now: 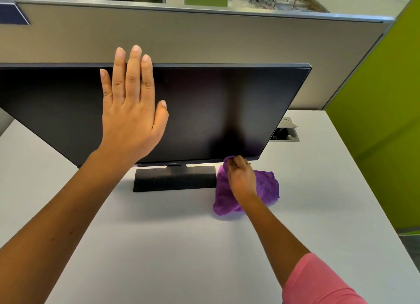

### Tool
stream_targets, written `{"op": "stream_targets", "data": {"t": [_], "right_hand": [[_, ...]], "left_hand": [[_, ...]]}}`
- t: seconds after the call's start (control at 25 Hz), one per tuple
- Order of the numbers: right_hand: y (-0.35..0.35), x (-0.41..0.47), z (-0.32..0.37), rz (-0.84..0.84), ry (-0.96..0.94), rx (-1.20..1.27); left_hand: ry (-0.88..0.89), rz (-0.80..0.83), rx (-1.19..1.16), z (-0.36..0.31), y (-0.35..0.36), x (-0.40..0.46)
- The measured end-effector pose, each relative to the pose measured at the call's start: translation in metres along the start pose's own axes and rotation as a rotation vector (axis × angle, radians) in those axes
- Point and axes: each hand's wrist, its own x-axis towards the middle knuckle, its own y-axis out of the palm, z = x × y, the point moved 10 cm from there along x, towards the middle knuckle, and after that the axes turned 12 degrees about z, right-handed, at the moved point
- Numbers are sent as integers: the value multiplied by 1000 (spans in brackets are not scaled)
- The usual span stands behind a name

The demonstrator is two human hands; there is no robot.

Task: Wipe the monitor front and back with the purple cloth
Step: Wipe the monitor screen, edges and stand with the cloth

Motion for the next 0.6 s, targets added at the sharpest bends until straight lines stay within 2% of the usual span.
{"op": "stream_targets", "data": {"t": [0.16, 0.28, 0.4, 0.6], "right_hand": [[31, 5, 52, 104, -128, -133], [33, 5, 50, 113, -150, -170], [9, 1, 17, 52, -118, -59], [-35, -5, -66, -82, 85, 105]], "left_hand": [[-6, -22, 18, 2, 4, 1], [-3, -35, 10, 4, 5, 1], [-3, -61, -6, 3, 4, 1], [-3, -65, -23, 4, 5, 0]]}}
